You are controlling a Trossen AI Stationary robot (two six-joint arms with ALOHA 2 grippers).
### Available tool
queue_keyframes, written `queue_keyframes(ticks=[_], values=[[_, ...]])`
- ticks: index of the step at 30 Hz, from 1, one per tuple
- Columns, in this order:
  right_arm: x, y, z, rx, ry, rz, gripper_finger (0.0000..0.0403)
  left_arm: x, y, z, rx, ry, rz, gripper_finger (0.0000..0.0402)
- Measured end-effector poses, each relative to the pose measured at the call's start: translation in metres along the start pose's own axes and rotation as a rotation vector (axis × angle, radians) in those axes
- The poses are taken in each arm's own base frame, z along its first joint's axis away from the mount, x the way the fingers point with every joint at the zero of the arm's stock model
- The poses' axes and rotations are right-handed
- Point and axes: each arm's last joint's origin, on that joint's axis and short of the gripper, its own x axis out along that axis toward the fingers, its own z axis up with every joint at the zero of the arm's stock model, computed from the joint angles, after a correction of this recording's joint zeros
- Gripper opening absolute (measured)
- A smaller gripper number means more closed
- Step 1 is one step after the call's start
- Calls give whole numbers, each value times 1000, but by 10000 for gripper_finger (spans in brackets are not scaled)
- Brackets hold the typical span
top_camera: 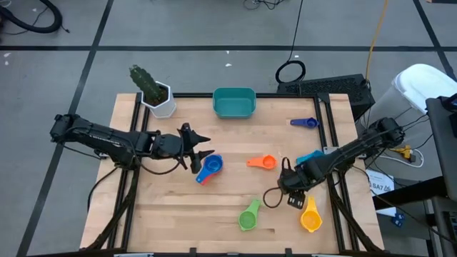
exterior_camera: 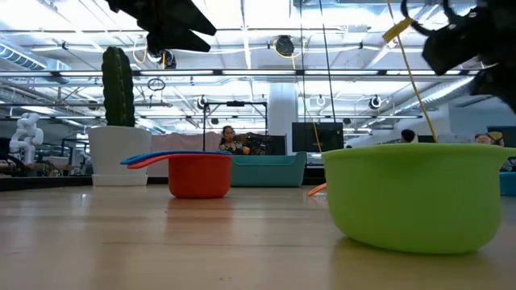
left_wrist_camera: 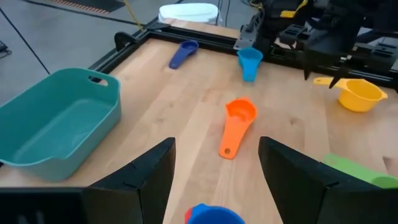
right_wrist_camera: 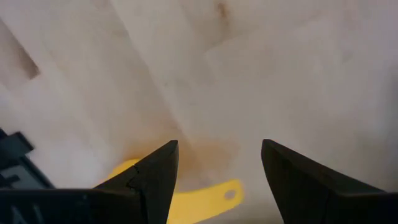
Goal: Nest measuring cups in basket
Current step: Stack the yellow measuring cup on the blue measuring cup
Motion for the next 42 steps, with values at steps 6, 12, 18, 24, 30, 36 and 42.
queue_keyframes(ticks=[6, 12, 18, 24, 30, 36, 42], values=[[5, 18, -20, 125, -1, 20, 221, 9, -3, -7, 44, 38, 5, 234], [10, 34, -45, 293, 11, 37, 221, 18, -6, -13, 113, 68, 10, 234], [14, 43, -70, 479, 31, 18, 221, 19, -4, -12, 172, 67, 13, 234], [16, 53, -82, 651, 42, 76, 221, 19, -4, -12, 211, 69, 12, 234], [22, 55, -88, 734, 57, 101, 221, 18, -4, -12, 212, 70, 12, 234], [39, 47, -94, 754, 70, 69, 221, 18, -4, -15, 223, 95, 13, 234], [56, 36, -95, 755, 109, 36, 221, 17, -5, -18, 235, 127, 3, 234]])
